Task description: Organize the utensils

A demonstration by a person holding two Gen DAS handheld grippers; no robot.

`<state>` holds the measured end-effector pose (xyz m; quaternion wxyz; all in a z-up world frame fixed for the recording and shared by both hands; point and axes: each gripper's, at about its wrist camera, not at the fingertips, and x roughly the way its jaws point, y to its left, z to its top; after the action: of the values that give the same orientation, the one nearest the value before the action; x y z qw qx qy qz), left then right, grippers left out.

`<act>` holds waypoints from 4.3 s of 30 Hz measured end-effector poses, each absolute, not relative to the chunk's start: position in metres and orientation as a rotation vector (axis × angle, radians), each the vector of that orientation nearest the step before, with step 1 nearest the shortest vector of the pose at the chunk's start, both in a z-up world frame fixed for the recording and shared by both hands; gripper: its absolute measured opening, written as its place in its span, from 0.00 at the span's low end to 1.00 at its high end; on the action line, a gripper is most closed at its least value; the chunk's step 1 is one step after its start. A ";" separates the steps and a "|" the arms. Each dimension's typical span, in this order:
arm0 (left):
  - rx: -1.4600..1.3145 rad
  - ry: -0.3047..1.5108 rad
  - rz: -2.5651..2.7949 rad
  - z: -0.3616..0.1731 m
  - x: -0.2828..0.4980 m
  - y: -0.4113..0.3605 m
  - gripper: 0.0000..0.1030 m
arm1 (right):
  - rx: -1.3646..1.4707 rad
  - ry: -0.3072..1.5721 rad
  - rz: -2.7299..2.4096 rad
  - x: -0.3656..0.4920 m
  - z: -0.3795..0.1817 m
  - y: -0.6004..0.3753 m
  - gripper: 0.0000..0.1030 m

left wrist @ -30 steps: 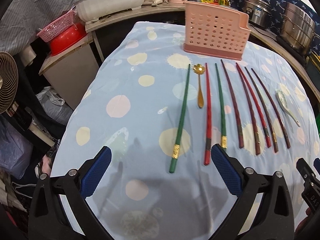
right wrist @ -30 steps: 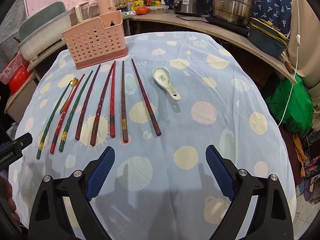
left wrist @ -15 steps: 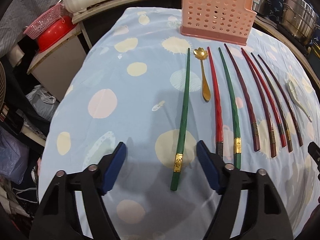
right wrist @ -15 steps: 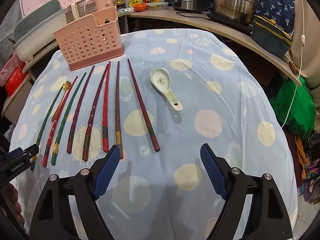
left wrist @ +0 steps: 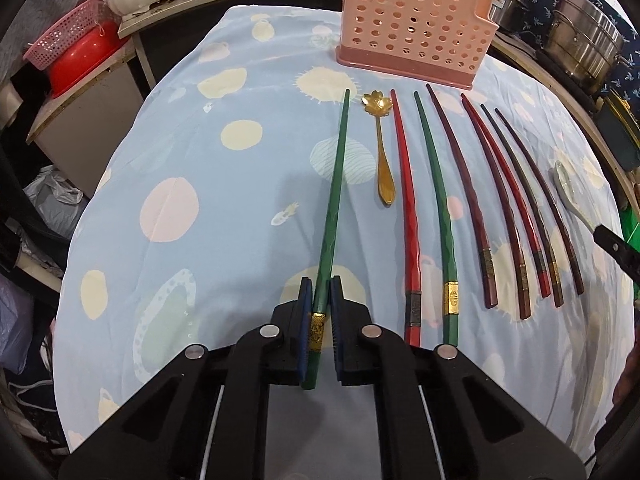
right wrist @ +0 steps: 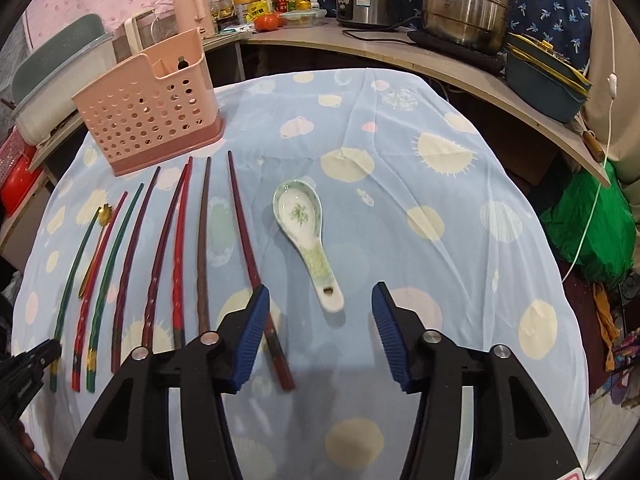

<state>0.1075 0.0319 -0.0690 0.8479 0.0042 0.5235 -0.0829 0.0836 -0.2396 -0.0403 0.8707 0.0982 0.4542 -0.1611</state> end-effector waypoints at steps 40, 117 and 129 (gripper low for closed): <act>-0.022 1.053 -0.202 -0.043 0.086 0.032 0.07 | 0.300 0.932 -0.265 0.062 -0.034 -0.247 0.12; -0.072 0.867 -0.214 0.049 0.091 0.036 0.07 | 0.369 0.977 -0.107 0.059 -0.066 -0.281 0.31; -0.072 0.871 -0.220 0.048 0.088 0.035 0.07 | 0.230 0.996 -0.122 0.054 -0.067 -0.262 0.13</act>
<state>0.0876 0.0349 0.0478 0.9002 -0.0346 0.4209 -0.1062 0.0536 -0.2617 -0.0666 0.8703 0.1102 0.4764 -0.0586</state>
